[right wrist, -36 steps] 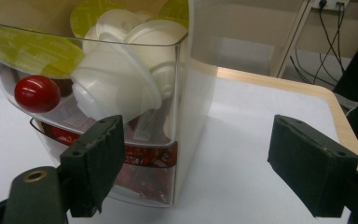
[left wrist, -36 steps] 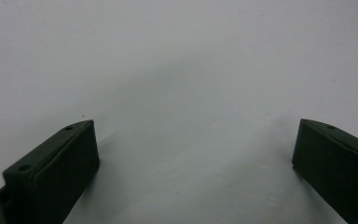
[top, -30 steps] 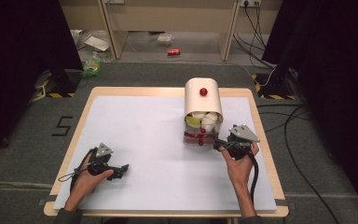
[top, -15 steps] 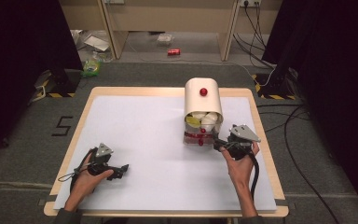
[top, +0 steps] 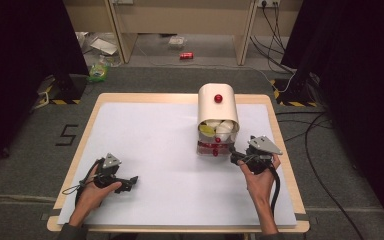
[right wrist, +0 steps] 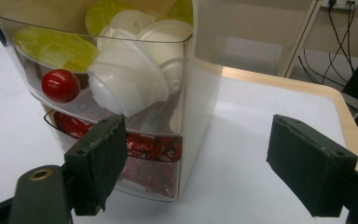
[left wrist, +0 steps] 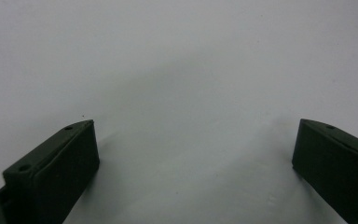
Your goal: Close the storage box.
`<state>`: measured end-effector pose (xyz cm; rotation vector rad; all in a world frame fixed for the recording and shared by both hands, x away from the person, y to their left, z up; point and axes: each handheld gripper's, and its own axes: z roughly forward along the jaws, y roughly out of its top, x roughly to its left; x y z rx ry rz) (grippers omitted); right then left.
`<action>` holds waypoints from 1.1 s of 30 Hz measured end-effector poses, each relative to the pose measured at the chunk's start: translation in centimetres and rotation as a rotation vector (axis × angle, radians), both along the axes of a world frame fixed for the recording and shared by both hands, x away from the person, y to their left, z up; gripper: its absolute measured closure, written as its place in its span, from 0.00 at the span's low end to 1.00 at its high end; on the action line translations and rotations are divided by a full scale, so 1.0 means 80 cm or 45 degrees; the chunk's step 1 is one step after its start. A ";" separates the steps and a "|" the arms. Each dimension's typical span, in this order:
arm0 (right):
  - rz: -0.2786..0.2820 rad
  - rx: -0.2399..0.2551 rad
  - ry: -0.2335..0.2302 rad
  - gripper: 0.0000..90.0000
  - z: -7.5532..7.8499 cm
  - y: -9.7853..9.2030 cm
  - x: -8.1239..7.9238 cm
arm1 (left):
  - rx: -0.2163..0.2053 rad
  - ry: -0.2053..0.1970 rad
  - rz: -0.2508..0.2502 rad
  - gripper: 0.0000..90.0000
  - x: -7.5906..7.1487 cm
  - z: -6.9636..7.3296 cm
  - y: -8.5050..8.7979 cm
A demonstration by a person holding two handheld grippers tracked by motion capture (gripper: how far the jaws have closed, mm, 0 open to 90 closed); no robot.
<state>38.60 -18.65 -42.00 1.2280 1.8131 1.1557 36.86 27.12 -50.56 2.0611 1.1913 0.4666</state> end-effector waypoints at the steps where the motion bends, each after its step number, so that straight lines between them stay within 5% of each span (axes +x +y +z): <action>1: 0.001 -0.001 -0.002 0.23 0.000 0.000 0.000 | 0.000 0.000 0.000 0.00 0.000 0.000 0.000; 33: 0.015 0.013 0.028 0.22 -0.004 -0.012 -0.024 | 0.000 0.000 -0.001 0.00 0.000 0.000 0.000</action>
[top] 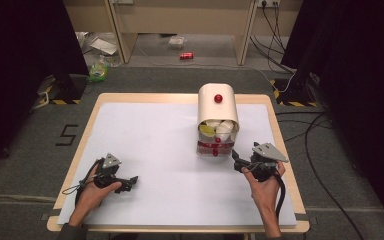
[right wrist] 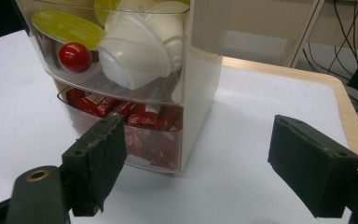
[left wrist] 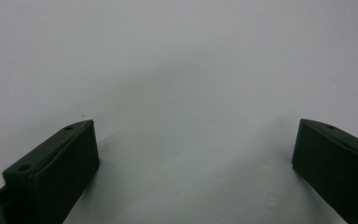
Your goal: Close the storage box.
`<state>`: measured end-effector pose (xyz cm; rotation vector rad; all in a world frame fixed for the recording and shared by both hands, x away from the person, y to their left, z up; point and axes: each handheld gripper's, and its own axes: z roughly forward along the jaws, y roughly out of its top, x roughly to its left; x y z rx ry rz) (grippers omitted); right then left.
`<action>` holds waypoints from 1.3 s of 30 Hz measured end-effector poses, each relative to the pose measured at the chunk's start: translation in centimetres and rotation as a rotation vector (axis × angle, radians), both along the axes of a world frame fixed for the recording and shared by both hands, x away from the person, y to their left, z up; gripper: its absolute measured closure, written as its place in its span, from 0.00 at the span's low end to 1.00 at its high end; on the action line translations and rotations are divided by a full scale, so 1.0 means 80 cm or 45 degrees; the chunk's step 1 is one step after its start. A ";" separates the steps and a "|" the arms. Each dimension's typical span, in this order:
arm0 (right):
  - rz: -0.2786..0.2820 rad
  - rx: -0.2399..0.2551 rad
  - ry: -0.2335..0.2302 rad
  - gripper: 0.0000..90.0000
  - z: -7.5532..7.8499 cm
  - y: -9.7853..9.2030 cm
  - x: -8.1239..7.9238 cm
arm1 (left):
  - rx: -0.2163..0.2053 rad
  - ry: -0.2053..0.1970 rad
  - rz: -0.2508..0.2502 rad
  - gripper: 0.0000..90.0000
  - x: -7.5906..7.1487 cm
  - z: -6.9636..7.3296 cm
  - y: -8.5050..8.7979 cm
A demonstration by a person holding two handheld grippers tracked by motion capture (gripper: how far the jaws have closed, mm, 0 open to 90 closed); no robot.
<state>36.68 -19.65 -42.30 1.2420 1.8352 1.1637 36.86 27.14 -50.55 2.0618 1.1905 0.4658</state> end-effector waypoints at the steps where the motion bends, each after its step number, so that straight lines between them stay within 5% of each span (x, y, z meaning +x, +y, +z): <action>1: -0.001 -0.001 0.000 0.22 0.000 0.000 -0.001 | 0.000 0.000 0.000 0.00 0.000 0.000 0.000; 39: 0.027 0.003 0.075 0.21 -0.017 -0.007 -0.033 | 0.001 -0.001 0.000 0.00 0.000 0.000 0.000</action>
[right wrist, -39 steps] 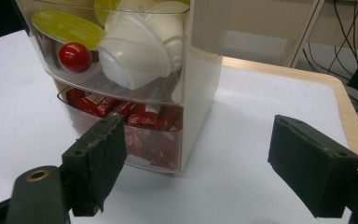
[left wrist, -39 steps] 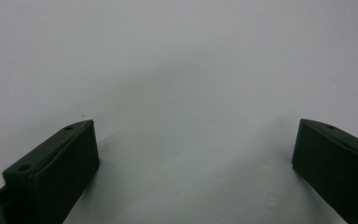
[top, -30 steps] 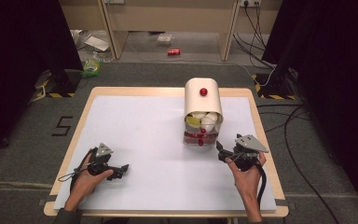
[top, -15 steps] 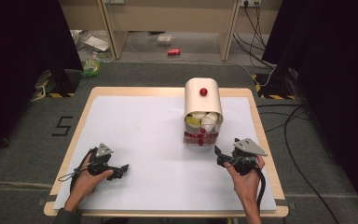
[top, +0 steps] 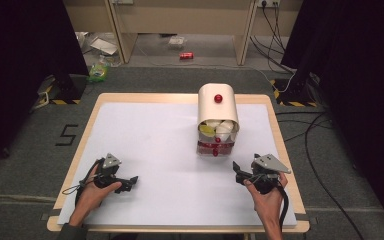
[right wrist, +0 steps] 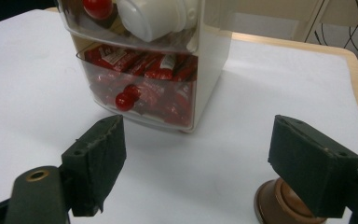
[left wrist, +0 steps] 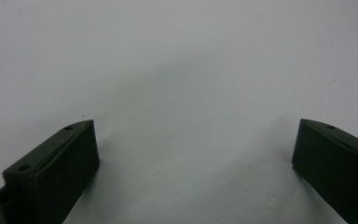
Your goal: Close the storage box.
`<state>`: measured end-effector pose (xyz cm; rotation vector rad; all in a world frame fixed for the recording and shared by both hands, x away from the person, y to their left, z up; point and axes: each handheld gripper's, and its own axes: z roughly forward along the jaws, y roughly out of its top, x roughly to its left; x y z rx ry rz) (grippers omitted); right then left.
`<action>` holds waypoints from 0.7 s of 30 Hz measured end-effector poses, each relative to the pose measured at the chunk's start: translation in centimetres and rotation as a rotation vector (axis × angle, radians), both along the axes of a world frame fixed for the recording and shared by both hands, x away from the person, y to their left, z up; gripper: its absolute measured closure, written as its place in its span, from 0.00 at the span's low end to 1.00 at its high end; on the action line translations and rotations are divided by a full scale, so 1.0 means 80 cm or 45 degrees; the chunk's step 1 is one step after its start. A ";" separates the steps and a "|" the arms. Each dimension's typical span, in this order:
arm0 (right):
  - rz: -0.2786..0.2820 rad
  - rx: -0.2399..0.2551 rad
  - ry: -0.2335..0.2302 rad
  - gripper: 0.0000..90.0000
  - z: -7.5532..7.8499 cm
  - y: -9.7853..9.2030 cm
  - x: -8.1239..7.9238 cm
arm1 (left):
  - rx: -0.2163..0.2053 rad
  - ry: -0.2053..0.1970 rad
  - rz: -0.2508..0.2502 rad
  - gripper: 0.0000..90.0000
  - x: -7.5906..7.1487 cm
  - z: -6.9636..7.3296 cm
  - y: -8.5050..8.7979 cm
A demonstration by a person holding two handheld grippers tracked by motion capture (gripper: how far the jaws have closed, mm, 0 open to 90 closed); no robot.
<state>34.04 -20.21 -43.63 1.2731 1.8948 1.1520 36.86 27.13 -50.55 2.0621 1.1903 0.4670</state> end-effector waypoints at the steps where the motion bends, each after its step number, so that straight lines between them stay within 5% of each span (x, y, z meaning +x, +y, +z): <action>1: -0.001 -0.001 0.004 0.21 -0.001 -0.001 -0.002 | 0.000 0.000 0.000 0.00 0.000 0.000 0.000; 21: 0.036 -0.022 0.076 0.19 -0.020 -0.011 -0.026 | 0.000 0.000 -0.001 0.00 0.000 0.000 0.000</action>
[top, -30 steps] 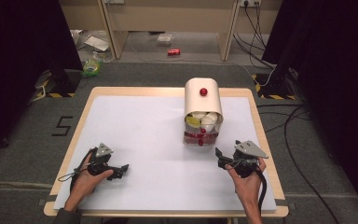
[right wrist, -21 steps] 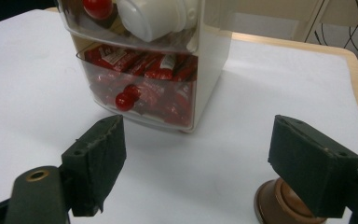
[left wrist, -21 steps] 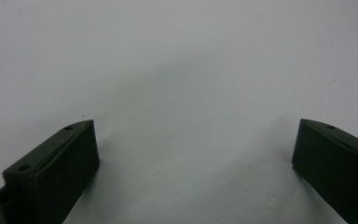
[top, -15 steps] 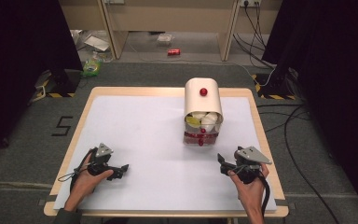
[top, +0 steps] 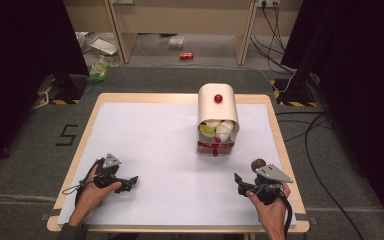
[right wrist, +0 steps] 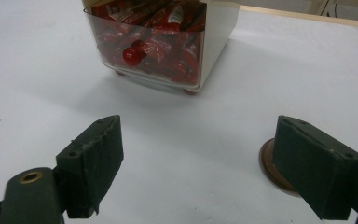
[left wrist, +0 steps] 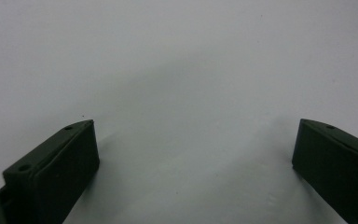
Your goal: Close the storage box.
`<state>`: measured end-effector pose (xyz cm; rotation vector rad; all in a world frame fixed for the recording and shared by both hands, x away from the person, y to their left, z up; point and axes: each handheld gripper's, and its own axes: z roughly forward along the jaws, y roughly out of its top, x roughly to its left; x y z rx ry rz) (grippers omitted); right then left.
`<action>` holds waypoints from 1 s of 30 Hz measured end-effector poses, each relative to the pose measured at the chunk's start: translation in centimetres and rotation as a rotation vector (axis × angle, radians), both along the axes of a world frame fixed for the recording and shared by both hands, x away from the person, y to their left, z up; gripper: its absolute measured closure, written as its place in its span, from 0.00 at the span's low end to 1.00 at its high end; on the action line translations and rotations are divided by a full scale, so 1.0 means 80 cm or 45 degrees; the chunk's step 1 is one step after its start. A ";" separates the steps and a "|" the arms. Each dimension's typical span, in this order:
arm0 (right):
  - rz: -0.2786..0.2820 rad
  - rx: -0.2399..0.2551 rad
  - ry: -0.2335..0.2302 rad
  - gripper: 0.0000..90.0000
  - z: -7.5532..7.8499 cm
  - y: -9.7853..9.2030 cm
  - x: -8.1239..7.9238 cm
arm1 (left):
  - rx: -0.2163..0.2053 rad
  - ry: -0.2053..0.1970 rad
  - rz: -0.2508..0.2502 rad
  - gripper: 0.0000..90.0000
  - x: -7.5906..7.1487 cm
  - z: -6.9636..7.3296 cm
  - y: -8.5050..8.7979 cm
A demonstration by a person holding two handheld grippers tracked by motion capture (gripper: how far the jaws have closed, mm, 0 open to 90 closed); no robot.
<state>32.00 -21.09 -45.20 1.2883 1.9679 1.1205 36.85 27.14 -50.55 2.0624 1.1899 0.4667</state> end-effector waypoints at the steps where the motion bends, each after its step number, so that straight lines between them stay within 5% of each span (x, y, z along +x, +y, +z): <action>1: -0.001 0.000 0.001 0.19 -0.001 -0.001 -0.002 | 0.000 0.000 0.000 0.00 0.000 0.000 0.000; 30: 0.013 -0.026 0.073 0.18 -0.019 -0.014 -0.033 | -0.001 0.000 0.000 0.00 0.000 0.000 0.000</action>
